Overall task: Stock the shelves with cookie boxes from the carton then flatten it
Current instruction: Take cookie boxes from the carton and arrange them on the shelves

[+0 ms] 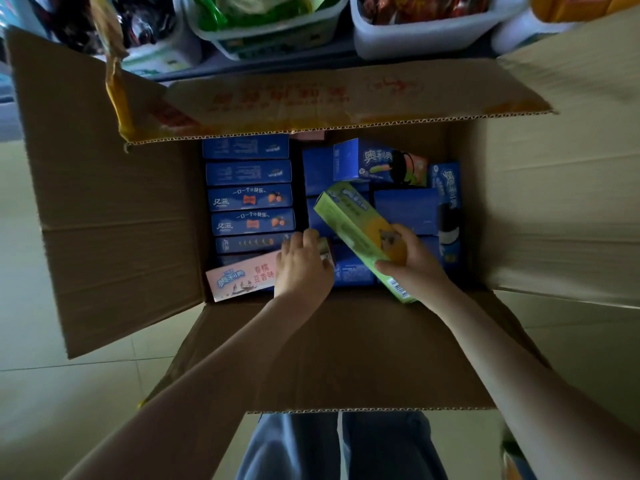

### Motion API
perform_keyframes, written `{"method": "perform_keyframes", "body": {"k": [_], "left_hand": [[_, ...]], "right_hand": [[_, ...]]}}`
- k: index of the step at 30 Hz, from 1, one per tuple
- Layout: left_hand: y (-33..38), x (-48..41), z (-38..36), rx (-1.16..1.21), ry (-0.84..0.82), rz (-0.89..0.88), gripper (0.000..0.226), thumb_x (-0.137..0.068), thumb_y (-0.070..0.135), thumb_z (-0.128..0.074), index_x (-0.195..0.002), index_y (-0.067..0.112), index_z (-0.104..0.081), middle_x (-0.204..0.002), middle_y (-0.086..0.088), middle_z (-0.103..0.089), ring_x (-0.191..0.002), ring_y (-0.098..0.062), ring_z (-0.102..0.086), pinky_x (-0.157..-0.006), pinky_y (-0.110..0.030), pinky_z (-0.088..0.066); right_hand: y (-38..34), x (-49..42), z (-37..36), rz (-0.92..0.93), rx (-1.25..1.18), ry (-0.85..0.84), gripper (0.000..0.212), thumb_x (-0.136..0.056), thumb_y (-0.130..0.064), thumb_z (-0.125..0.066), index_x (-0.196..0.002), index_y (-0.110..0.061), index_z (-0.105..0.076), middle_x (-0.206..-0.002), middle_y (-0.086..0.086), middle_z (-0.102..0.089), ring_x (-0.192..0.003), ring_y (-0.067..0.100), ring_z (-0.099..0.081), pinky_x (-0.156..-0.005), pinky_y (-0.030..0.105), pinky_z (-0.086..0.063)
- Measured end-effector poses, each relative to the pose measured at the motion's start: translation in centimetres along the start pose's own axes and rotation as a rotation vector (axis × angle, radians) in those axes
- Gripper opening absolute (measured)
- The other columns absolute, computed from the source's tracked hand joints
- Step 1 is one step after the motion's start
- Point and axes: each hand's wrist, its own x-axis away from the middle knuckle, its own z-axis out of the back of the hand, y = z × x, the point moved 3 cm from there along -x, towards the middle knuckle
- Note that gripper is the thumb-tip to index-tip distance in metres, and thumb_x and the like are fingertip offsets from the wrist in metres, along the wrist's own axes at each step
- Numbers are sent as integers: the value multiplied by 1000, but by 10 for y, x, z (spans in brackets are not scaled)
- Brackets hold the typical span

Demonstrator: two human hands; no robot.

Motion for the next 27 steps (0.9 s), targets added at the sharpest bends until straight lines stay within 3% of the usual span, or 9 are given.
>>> {"method": "perform_keyframes", "body": {"k": [2,6,9,12,16,20,23,25,27], "left_hand": [[-14,2,-2,-137,8,18,56,-88,23,-58,-137,15,-32,-135,-8,-34,-126,-27,-31,-107,-39,-26],[-31,3,1,-240,-10,16,60,-88,29,-59,-139,15,-31,-137,-10,-32,-125,-29,-29,-107,-42,-25],[-20,2,3,-348,27,-209,53,-89,21,-54,-138,15,-34,-137,-7,-37,-125,-27,-34,-108,-42,-25],[-4,1,7,-257,78,-309,52,-89,19,-53,-139,13,-37,-136,-7,-42,-123,-29,-38,-103,-41,-27],[8,-9,9,-133,135,-263,52,-90,20,-51,-139,12,-36,-132,-9,-45,-121,-29,-39,-101,-41,-29],[18,-15,8,-62,124,-245,51,-92,19,-47,-141,13,-32,-133,-9,-42,-122,-27,-37,-103,-39,-27],[22,-15,9,-7,143,-297,49,-92,12,-46,-140,15,-36,-132,-10,-44,-119,-29,-39,-102,-41,-30],[22,-14,11,30,144,-329,49,-91,9,-44,-140,16,-38,-130,-11,-46,-117,-28,-40,-101,-42,-33],[23,-13,17,79,153,-329,49,-92,8,-44,-140,16,-37,-128,-11,-47,-116,-27,-40,-99,-39,-36]], "right_hand": [[2,-2,-1,56,248,78,71,-82,-28,-69,-141,-25,-30,-136,3,-44,-124,25,-44,-103,49,-36],[1,-4,-5,89,545,128,69,-84,-19,-66,-140,-22,-26,-141,5,-37,-130,28,-35,-106,45,-23],[-2,-8,-6,46,583,103,73,-83,-36,-68,-142,-21,-27,-142,6,-37,-132,28,-33,-106,44,-23],[-16,-12,-5,131,513,180,69,-87,-47,-60,-142,-16,-31,-142,7,-39,-131,28,-34,-103,44,-25],[-43,-22,-1,263,399,370,67,-89,-33,-62,-143,-9,-31,-141,11,-41,-131,29,-34,-102,45,-29],[-77,-51,8,356,393,407,86,-81,-5,-69,-149,-9,-16,-149,14,-28,-139,30,-21,-111,41,-23],[-92,-77,11,389,533,373,80,-81,-12,-70,-147,-10,-24,-145,13,-34,-135,30,-29,-105,32,-15],[-94,-83,16,388,627,379,71,-82,-17,-70,-142,-11,-32,-137,11,-43,-128,30,-38,-98,33,-16],[-95,-76,16,434,691,361,68,-80,-18,-72,-138,-10,-38,-130,12,-49,-123,32,-43,-101,36,-19]]}}
